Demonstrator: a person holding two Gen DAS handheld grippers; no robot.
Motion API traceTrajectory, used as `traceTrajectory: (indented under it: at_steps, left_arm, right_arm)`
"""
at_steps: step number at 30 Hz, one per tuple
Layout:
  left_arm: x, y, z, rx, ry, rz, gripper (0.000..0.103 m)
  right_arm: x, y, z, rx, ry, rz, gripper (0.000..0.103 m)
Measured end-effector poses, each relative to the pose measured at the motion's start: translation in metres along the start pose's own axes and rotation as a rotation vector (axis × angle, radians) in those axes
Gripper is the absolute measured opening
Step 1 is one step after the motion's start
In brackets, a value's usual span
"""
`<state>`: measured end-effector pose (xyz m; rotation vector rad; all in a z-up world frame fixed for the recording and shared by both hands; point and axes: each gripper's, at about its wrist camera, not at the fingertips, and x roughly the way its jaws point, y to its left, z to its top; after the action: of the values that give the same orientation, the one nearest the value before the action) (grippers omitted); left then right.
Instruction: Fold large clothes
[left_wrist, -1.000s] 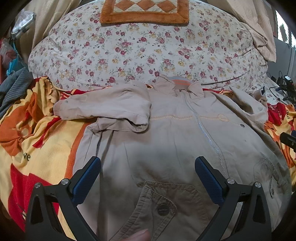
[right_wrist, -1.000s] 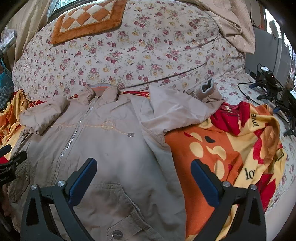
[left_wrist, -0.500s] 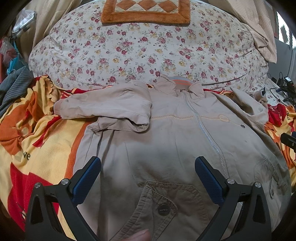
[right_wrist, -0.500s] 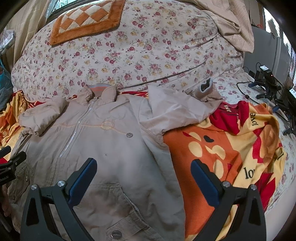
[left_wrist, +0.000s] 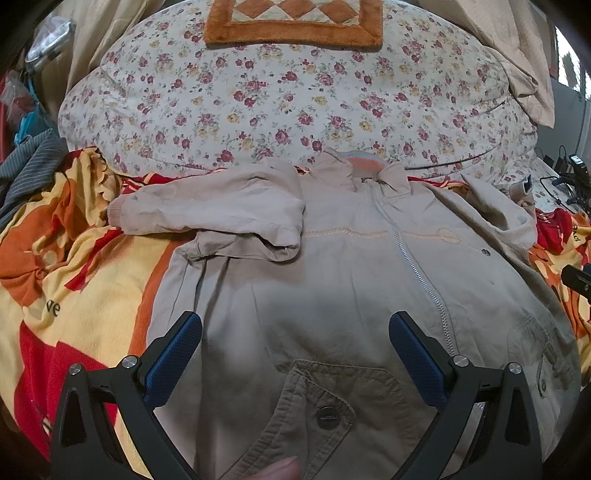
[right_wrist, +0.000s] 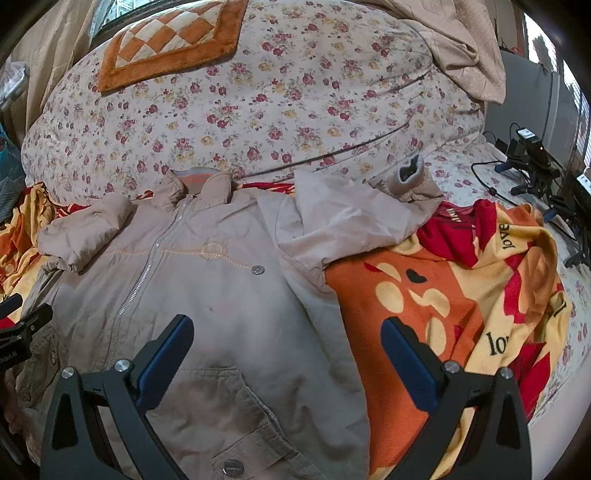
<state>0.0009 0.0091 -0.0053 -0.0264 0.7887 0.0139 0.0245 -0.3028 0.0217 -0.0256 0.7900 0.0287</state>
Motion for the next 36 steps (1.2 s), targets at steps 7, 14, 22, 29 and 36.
traceTrajectory:
  at_steps: [7,14,22,29,36]
  left_arm:
    - [-0.003,0.0008,0.0019,-0.006,0.001,-0.003,0.092]
    - [-0.0017,-0.0018,0.0022,-0.014,0.001,-0.002,0.092]
    - [-0.0015,-0.0015,0.0023,-0.014,0.001,-0.002,0.092]
    - [-0.0014,-0.0014,0.0022,-0.014,0.002,-0.002,0.092]
    - [0.0013,0.0013,0.0016,-0.023,0.009,0.004,0.092]
  right_arm:
    - [0.0005,0.0,-0.0003,0.002,0.0,-0.001,0.103]
    - [-0.0006,0.0015,-0.0013,-0.001,0.001,-0.002,0.103]
    - [0.0001,0.0012,-0.0015,0.004,0.003,-0.005,0.103]
    - [0.0001,0.0013,-0.0015,0.006,0.005,-0.006,0.103]
    - [0.0013,0.0032,-0.0024,0.001,0.011,-0.013,0.103]
